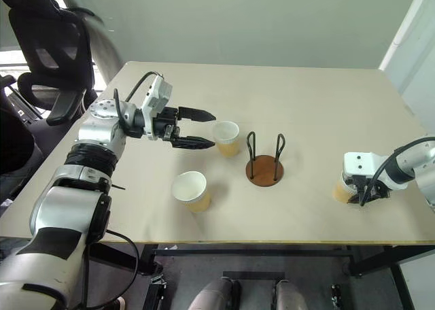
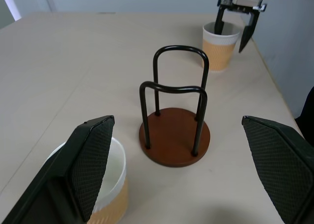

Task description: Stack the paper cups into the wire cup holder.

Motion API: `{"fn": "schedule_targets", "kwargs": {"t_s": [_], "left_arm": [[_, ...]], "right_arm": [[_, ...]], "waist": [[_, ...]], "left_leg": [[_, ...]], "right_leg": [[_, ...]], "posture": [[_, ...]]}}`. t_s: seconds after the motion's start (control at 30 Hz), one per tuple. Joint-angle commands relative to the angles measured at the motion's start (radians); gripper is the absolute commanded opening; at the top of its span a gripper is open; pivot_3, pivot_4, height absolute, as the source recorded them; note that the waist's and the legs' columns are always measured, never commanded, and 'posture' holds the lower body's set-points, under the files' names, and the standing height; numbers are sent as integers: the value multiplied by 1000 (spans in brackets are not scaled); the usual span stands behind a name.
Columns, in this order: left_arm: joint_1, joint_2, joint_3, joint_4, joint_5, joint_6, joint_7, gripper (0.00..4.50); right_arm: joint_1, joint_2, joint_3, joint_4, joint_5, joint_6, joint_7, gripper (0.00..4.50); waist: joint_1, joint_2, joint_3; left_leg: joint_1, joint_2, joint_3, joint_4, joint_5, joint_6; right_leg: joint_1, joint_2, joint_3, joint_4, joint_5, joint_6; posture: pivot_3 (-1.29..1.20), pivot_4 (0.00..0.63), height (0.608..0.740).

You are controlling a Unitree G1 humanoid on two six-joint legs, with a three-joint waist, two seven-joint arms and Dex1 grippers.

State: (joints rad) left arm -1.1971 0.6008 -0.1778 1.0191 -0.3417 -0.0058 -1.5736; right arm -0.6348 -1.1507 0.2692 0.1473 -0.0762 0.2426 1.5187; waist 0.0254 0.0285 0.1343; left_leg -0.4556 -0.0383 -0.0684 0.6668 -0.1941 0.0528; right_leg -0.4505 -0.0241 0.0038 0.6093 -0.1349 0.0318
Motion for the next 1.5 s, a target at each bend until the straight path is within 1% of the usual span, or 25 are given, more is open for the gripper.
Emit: {"fn": "schedule_targets", "kwargs": {"t_s": [0.03, 0.13, 0.17, 0.3, 0.53, 0.83, 0.97, 1.2, 1.37, 1.5], "left_arm": [[-11, 19, -19, -32, -12, -17, -41, 4500], [-9, 23, -39, -26, -10, -28, -41, 4500], [-9, 23, -42, -24, -11, -31, -41, 4500], [-13, 21, -56, -13, -9, -38, -41, 4500], [-20, 15, -70, 11, -1, -60, -41, 4500], [-36, -2, -76, 56, 25, -94, -41, 4500], [-43, -9, -77, 78, 40, -107, -41, 4500], [-60, -34, -72, 123, 72, -135, -41, 4500], [-70, -52, -68, 142, 88, -143, -41, 4500], [-74, -65, -66, 152, 96, -145, -41, 4500]], "right_arm": [[-26, -10, 2, -25, -9, -5, 39, 1211], [-34, -17, 0, -43, -10, 4, 61, 166], [-35, -20, -2, -48, -10, 6, 65, 52], [-31, -28, -9, -77, -7, 20, 79, 52], [-56, -34, -13, -103, -12, 32, 88, 52], [-224, 15, 4, -109, -34, 56, 86, 52], [-337, 67, 18, -111, -46, 89, 79, 52], [-477, 139, 54, -126, -70, 132, 94, 52], [-581, 214, 84, -101, -83, 150, 90, 52], [-680, 304, 120, -30, -114, 126, 61, 52]], "waist": [[1, 0, 0], [2, 0, 0], [1, 0, 0], [1, 0, 0], [1, 0, 0], [-1, 0, 0], [-3, 0, 0], [-2, 0, 0], [-3, 0, 0], [-5, 0, 0]], "left_leg": [[0, 0, 0, 0, 0, 0], [0, 0, 0, 0, 0, 0], [0, 0, 0, 0, 0, 0], [0, 0, 0, 0, 0, 0], [0, 0, 0, 0, 0, 0], [0, 0, 0, 0, 0, 0], [0, 0, 0, 0, 0, 0], [0, 0, -1, 0, 0, -1], [-1, 0, -1, -1, -1, -1], [-1, 0, -1, -1, -1, -2]], "right_leg": [[0, 0, 0, 0, 0, 0], [0, 0, 0, 0, 0, -1], [0, 0, 0, 0, 0, -2], [0, 0, 0, 0, -3, -6], [0, 0, 0, 0, -3, -6], [0, 0, 0, 0, -4, -9], [-1, 0, 0, 0, -4, -10], [-1, 0, -1, 0, -5, -12], [-3, 0, -1, 1, -5, -12], [-3, 0, -1, 1, -5, -13]], "posture": [[0, 150, 740], [0, 150, 740], [0, 150, 740], [0, 150, 740], [0, 150, 740], [0, 150, 740], [0, 150, 740], [0, 150, 740], [0, 150, 740], [0, 150, 740]]}}
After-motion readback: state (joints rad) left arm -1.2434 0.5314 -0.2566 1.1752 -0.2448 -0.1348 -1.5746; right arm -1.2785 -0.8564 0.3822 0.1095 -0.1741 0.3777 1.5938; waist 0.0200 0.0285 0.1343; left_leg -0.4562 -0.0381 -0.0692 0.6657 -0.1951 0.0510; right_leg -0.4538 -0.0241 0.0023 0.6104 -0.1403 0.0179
